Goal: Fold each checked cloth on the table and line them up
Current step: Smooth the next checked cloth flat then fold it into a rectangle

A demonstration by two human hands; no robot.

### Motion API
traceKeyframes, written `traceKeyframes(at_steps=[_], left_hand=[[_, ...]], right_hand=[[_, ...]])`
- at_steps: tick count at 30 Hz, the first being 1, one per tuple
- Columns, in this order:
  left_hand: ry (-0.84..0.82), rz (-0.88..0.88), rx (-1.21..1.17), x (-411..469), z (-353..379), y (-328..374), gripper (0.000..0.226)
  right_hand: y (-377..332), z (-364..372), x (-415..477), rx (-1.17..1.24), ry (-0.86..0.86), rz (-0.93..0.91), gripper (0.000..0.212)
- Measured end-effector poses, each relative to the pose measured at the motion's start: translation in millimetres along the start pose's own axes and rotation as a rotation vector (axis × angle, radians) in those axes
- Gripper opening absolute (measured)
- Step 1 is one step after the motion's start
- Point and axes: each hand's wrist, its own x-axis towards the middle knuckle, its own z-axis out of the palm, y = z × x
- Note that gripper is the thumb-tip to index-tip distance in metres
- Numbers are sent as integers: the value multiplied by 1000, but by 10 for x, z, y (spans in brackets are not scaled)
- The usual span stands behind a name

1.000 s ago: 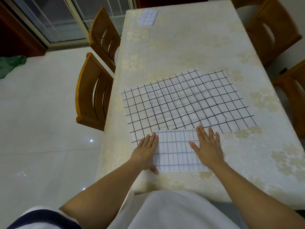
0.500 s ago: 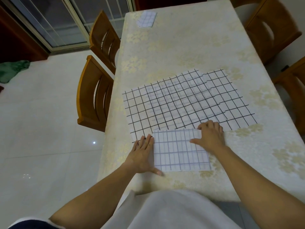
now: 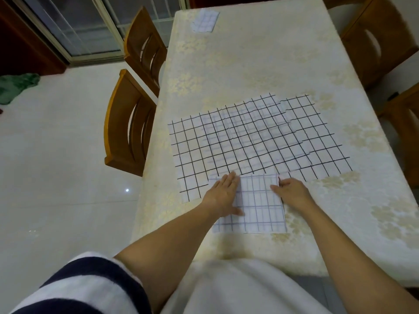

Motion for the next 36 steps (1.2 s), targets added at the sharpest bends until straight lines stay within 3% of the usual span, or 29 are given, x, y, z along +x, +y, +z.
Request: traceKeyframes(at_steps=[2,5,8,16,25,28,31,36], left_hand=[[-16,-27,2,21,59,-18,134],[-19,-37,37,26,115,-22,144],[-54,-55,73,55,121,11,150],[-117,-139,115,113,152,93,159],[-59,-120,117,107,190,80,161],[9,-59,52,56,204,-4,153],[101,-12,-95,-96,211,-185,129],[214,-143,-281,-371,320,-513,87]], right_hand=[[121,44,-76,-61,-41,4,28],[226,93,-186,-118,-31,3,39],[158,83,-292,-101,25,-46,31],[-214,112,-536,-33,-44,-273,20],[-376,259,-592,-38,-100,-356,24],[-452,327,-584,-83,-104,-385,21],[-556,415,-582,-99,-109,-424,25],[-796,679,-599,-201,-151,-495,25]])
